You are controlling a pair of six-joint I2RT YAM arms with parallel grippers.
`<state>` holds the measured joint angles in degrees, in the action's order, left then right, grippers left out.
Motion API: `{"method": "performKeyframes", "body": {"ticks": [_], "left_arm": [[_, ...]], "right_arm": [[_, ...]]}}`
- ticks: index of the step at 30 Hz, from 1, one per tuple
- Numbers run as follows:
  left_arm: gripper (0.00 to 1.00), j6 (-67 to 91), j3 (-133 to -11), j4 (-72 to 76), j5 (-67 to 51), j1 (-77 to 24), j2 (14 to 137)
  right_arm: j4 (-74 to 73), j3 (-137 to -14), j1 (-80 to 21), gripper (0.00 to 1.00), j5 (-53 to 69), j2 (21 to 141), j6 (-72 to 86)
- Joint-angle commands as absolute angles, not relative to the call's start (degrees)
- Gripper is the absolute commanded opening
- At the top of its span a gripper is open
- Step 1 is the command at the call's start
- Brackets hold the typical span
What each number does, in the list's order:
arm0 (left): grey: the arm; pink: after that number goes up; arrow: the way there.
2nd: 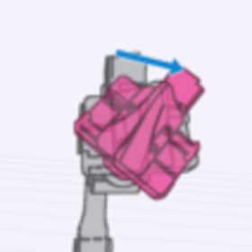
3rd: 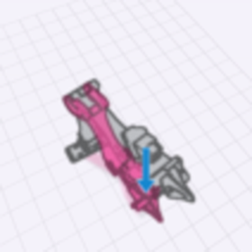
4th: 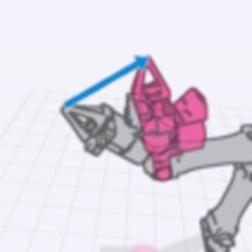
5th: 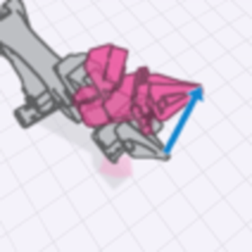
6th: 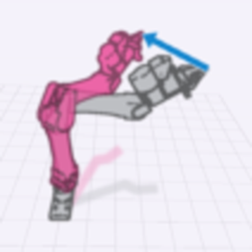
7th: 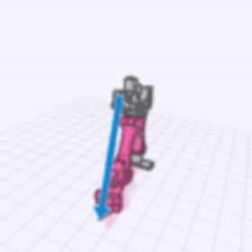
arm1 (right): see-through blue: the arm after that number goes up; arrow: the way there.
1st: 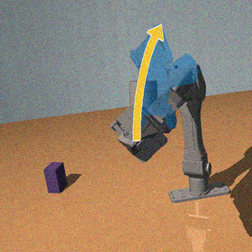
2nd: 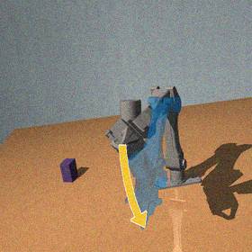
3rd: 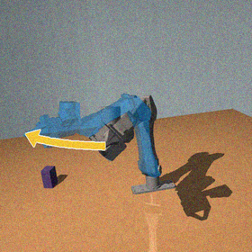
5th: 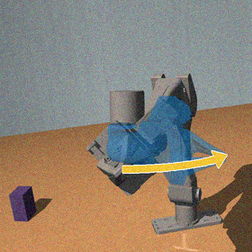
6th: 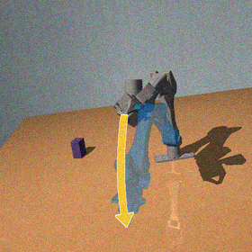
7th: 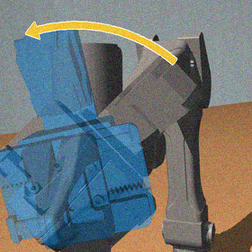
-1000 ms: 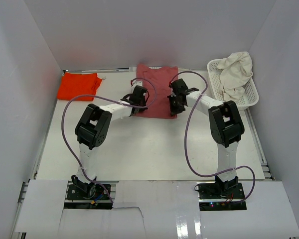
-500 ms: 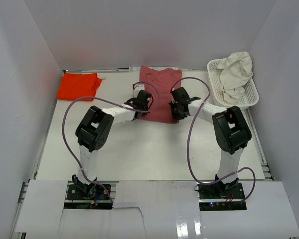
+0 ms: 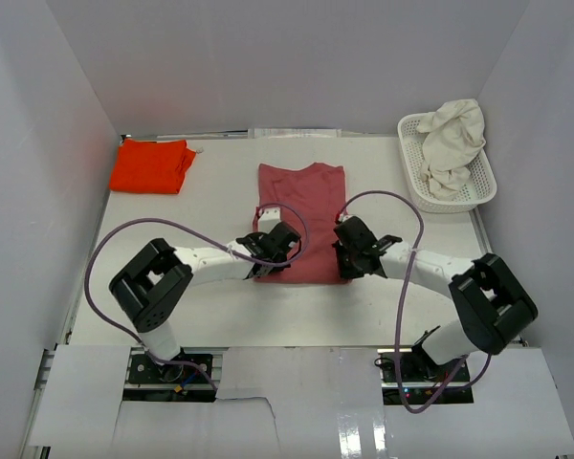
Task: Fold and stack the t-shirts
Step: Grab one side of the 2/3 rectangular tshirt with both arms
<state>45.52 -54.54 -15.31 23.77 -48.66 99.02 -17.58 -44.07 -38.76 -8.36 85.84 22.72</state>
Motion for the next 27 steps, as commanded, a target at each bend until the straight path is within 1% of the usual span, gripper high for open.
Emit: {"method": "performKeyframes", "body": {"ticks": [1, 4, 8, 10, 11, 12, 13, 14, 15, 16, 17, 19, 21, 23, 27], "left_arm": [[0.0, 52.28, -46.94, -29.0, 19.34, -53.17, 97.39], [0.0, 55.89, -43.78, -29.71, 18.02, -56.5, 94.76], [0.0, 60.46, -42.45, -31.99, 18.63, -61.52, 92.9], [0.0, 62.31, -42.54, -33.22, 18.89, -62.57, 92.29], [0.02, 62.84, -42.97, -33.74, 19.77, -63.01, 91.42], [0.06, 63.19, -43.5, -34.97, 20.21, -63.19, 90.88], [0.14, 63.28, -44.03, -35.42, 20.56, -63.45, 90.18], [0.28, 63.37, -44.64, -35.94, 21.96, -63.63, 89.31], [0.42, 63.72, -46.04, -37.51, 23.02, -63.98, 87.21], [0.52, 64.07, -46.75, -38.31, 24.07, -64.42, 85.88], [0.6, 64.51, -47.45, -39.36, 25.91, -64.86, 84.48], [0.61, 64.95, -49.21, -42.0, 27.15, -65.04, 79.91], [0.62, 65.39, -50.7, -44.28, 27.68, -65.21, 77.01], [0.63, 66.26, -50.89, -45.61, 27.25, -65.3, 73.57], [0.63, 69.42, -50.98, -50.52, 25.58, -65.3, 71.46]], "right_arm": [[-29.44, -34.64, -42.79, 0.08, -7.03, 82.82, 28.82], [-30.85, -30.43, -44.9, 0.08, -7.29, 77.63, 32.42], [-33.04, -27.34, -46.49, 0.08, -7.65, 70.33, 35.59], [-34.36, -26.72, -47.02, 0.13, -8.43, 65.58, 37.26], [-34.63, -26.54, -47.2, 0.18, -8.87, 63.74, 37.7], [-34.8, -26.63, -47.2, 0.22, -9.22, 61.98, 37.97], [-35.15, -26.72, -47.37, 0.28, -9.92, 58.05, 38.32], [-35.59, -27.15, -47.29, 0.31, -10.54, 56.01, 38.67], [-36.03, -27.59, -47.29, 0.37, -11.33, 54.16, 39.19], [-36.56, -28.03, -47.29, 0.42, -12.12, 50.66, 39.72], [-37.43, -28.82, -47.37, 0.42, -12.39, 49.06, 39.9], [-39.19, -29.88, -47.29, 0.45, -12.92, 45.55, 40.43], [-42.78, -31.11, -47.29, 0.47, -13.18, 44.56, 41.22], [-44.9, -31.11, -47.2, 0.5, -12.84, 45.08, 41.57], [-43.25, -28.13, -47.2, 0.51, -7.22, 46.58, 41.4]]}}
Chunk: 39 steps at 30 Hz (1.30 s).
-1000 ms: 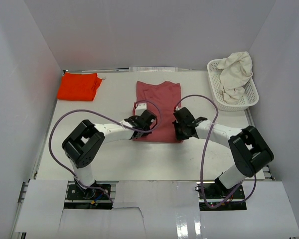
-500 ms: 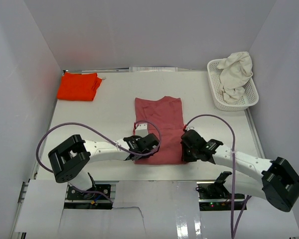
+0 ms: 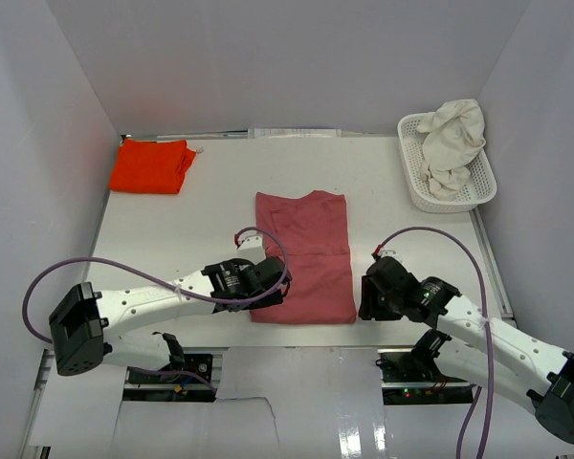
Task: Fold and stack the t-shirts
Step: Grab one side of the 2/3 rectangular tshirt with both arms
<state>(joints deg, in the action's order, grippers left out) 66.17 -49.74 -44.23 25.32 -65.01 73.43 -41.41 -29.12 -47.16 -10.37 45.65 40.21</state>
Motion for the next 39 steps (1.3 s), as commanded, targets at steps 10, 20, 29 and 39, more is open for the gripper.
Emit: {"method": "performKeyframes", "body": {"ticks": [10, 20, 29, 39], "left_arm": [[0.7, 77.24, -46.06, -55.98, 26.19, -65.21, 64.61], [0.77, 78.05, -42.45, -56.87, 26.46, -63.28, 61.78], [0.77, 76.64, -40.08, -53.35, 24.7, -62.32, 64.25], [0.77, 76.03, -36.83, -46.85, 20.48, -61.88, 65.83]], "right_arm": [[-32.35, -24.08, -47.28, 0.53, -1.32, 48.69, 42.19], [-26.91, -25.58, -47.2, 0.53, -0.62, 55.53, 40.96], [-21.45, -24.43, -47.2, 0.39, -1.14, 63.54, 39.64], [-21.45, -24.7, -47.2, 0.12, -0.62, 63.54, 39.55]]}}
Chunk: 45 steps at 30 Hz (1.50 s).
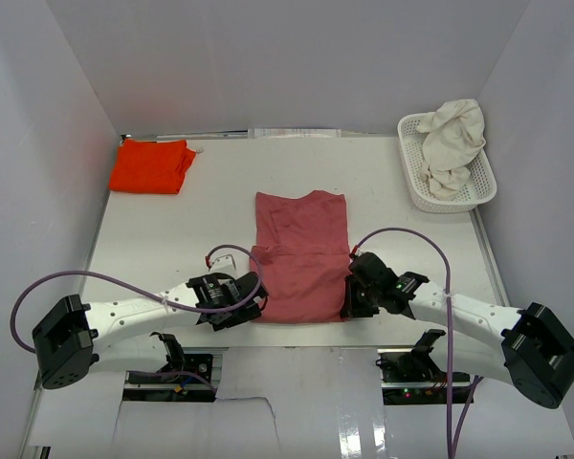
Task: Fold and stack the t-shirts
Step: Grab one side of the 2/3 rectangular tshirt with both arms
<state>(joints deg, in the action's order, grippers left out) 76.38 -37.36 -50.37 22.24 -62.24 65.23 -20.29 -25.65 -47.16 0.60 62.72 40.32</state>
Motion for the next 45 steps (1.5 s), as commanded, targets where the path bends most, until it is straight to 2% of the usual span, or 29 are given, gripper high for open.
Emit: {"method": "performKeyframes", "body": {"ticks": [1, 9, 17, 20, 26, 29, 30, 36, 38, 45], "left_arm": [[0.77, 76.63, -36.39, -45.63, 20.04, -61.96, 66.18], [0.76, 79.19, -31.03, -38.59, 20.21, -61.87, 60.38], [0.72, 78.05, -32.6, -38.41, 19.51, -61.87, 69.07], [0.66, 77.35, -33.57, -37.62, 19.78, -61.87, 71.28], [0.46, 77.17, -33.05, -35.69, 19.51, -61.87, 73.03], [0.21, 77.26, -32.52, -35.07, 18.72, -61.87, 73.65], [0.02, 77.43, -32.43, -34.89, 18.37, -61.87, 73.74], [0.0, 77.7, -31.03, -34.37, 17.14, -61.87, 72.78], [0.0, 77.17, -31.38, -34.89, 17.05, -61.87, 71.55], [0.0, 74.53, -34.37, -37.35, 13.37, -61.26, 62.94]], "right_arm": [[-21.53, -24.78, -47.2, 0.12, -0.62, 63.89, 39.46], [-20.74, -24.43, -47.2, 0.12, 1.58, 64.78, 38.94], [-20.74, -24.26, -47.2, 0.12, 2.11, 63.9, 38.85], [-20.65, -23.73, -47.2, 0.12, 2.28, 63.37, 39.02], [-20.74, -22.76, -47.2, 0.12, 2.46, 62.32, 39.11], [-21.09, -22.5, -47.2, 0.12, 2.37, 61.61, 39.2], [-21.35, -22.5, -47.2, 0.12, 2.2, 61.35, 39.2], [-23.55, -23.73, -47.28, 0.11, 1.58, 60.29, 38.94], [-25.48, -25.48, -47.2, 0.08, 2.37, 59.94, 38.06], [-33.21, -28.92, -47.2, 0.08, 5.44, 54.42, 36.65]]}}
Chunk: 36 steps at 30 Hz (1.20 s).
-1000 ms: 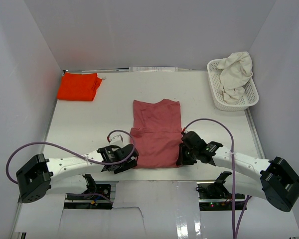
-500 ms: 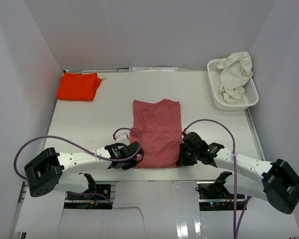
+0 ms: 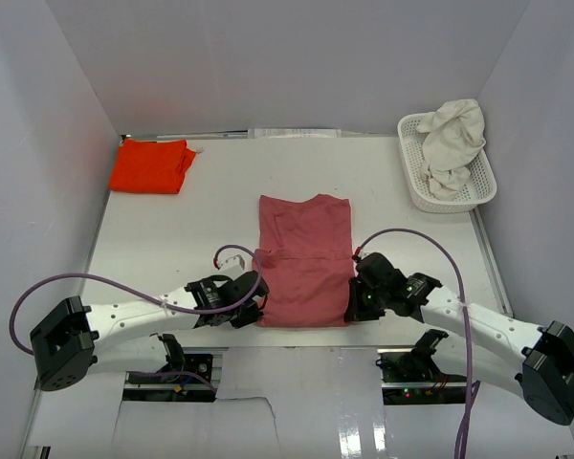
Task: Fold and stack the t-shirts
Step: Grab one side of the 2/3 rectangular tshirt with both arms
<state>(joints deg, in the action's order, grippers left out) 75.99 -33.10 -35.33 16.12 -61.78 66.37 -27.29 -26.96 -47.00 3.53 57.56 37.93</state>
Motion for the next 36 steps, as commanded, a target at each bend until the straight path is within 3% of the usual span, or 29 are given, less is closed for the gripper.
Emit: {"method": "performKeyframes", "body": {"ticks": [1, 9, 14, 26, 36], "left_arm": [[0.0, 74.53, -34.1, -37.35, 12.66, -61.26, 62.15], [0.0, 73.04, -35.24, -35.33, 10.54, -61.26, 63.54], [0.0, 71.11, -41.74, -38.05, 12.13, -60.3, 62.93], [0.0, 57.22, -52.46, -37.18, 9.23, -46.76, 65.39], [0.0, 51.33, -65.82, -34.55, 8.44, -42.98, 73.82]], "right_arm": [[-33.57, -28.39, -47.2, 0.08, 6.15, 53.45, 36.82], [-35.5, -25.92, -47.2, 0.08, 8.53, 47.82, 37.45], [-42.09, -35.32, -47.2, 0.08, 6.16, 48.08, 35.77], [-48.08, -50.6, -46.85, 0.08, -3.24, 53.43, 32.44], [-47.73, -59.05, -38.33, 0.08, -7.65, 60.73, 25.68]]}}
